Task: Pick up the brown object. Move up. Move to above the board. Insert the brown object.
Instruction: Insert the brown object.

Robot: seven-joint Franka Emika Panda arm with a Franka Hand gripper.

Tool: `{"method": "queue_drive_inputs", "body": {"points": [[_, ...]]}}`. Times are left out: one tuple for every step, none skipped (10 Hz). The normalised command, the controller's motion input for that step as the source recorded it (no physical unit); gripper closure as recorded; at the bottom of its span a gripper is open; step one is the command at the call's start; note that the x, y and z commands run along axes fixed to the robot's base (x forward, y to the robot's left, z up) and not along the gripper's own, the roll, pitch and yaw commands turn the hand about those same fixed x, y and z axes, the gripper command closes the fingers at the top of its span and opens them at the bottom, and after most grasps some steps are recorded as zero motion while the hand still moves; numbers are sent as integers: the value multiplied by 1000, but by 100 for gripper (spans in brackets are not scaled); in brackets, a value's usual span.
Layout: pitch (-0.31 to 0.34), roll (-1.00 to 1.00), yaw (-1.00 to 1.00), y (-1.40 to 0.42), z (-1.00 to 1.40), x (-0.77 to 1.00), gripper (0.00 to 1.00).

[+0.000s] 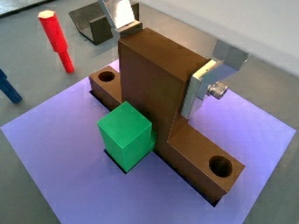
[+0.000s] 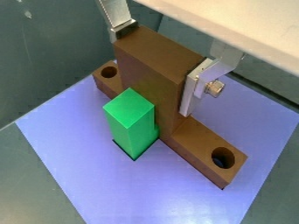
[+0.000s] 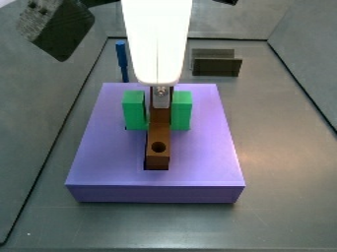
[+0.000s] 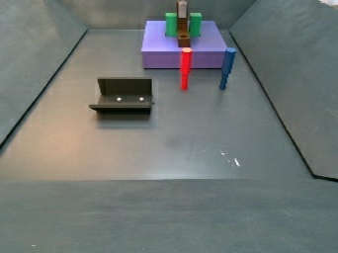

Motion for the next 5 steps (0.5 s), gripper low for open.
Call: {"method": "queue_drive_inputs", "body": {"points": [[0,21,0,0,-234,0,100],[-23,20,0,0,-406,0,100],[-139,0,0,0,-526,0,100],[-101,0,0,0,-420,0,100],[0,0,0,0,0,0,100]]}}
